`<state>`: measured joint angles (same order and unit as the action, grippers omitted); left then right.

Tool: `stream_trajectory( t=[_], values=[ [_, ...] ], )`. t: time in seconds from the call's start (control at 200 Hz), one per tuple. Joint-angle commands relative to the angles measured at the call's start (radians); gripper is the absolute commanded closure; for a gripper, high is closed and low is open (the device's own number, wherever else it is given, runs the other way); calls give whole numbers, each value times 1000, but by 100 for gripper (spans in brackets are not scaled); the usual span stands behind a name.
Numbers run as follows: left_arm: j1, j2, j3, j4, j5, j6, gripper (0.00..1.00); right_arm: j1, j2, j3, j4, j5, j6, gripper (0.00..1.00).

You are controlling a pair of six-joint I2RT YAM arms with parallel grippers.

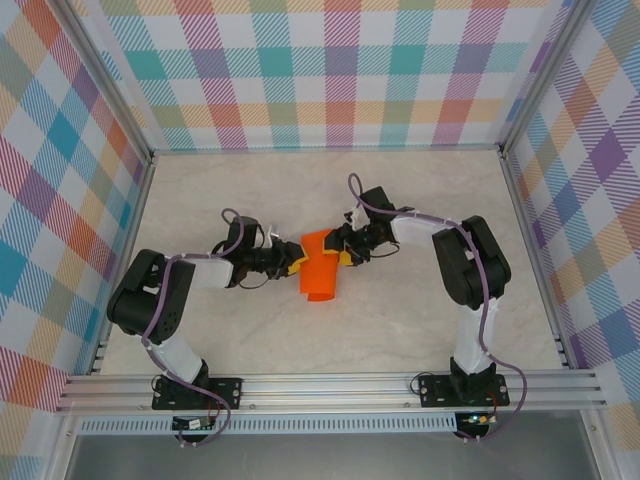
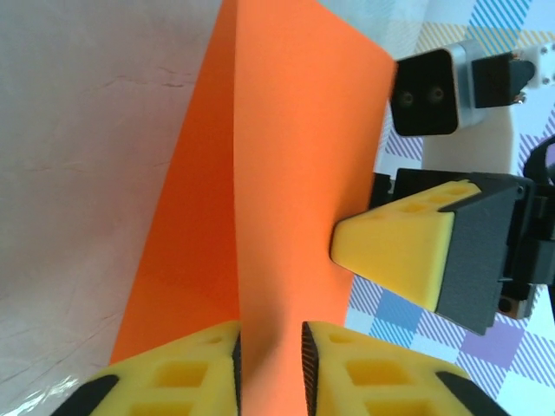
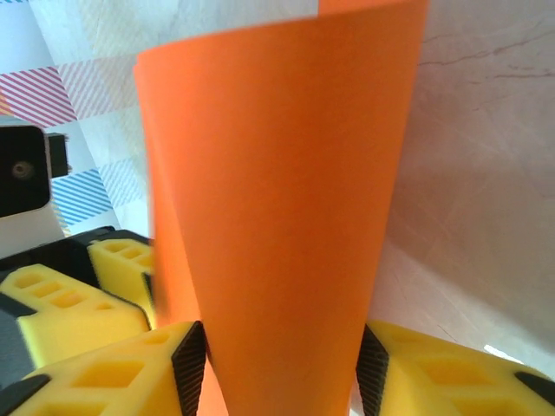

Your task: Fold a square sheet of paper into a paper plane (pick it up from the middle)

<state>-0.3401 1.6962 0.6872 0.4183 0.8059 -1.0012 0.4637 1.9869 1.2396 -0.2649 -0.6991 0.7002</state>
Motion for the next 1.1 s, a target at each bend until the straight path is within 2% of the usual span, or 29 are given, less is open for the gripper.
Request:
stream_trajectory(
  t=[0.0, 0.125, 0.38, 0.715, 0.98, 1.095],
  values=[
    [-29, 18, 40, 33, 39, 17, 86, -19, -57, 0, -27, 18, -29, 43],
    [-76, 12, 99, -22, 5, 62, 93, -24, -104, -19, -64, 93, -50, 32],
    [-152, 49, 198, -136, -84, 113, 95, -83, -287, -162, -70, 249, -41, 14],
    [-226, 164, 309, -184, -146, 117, 94, -123, -339, -237, -89, 235, -14, 14],
    [-229, 244, 457, -456, -183, 302, 94, -110, -295, -254, -62, 204, 33, 19],
    [-229, 272, 487, -503, -198, 332, 94, -90, -267, -227, -98, 226, 23, 24]
  ],
)
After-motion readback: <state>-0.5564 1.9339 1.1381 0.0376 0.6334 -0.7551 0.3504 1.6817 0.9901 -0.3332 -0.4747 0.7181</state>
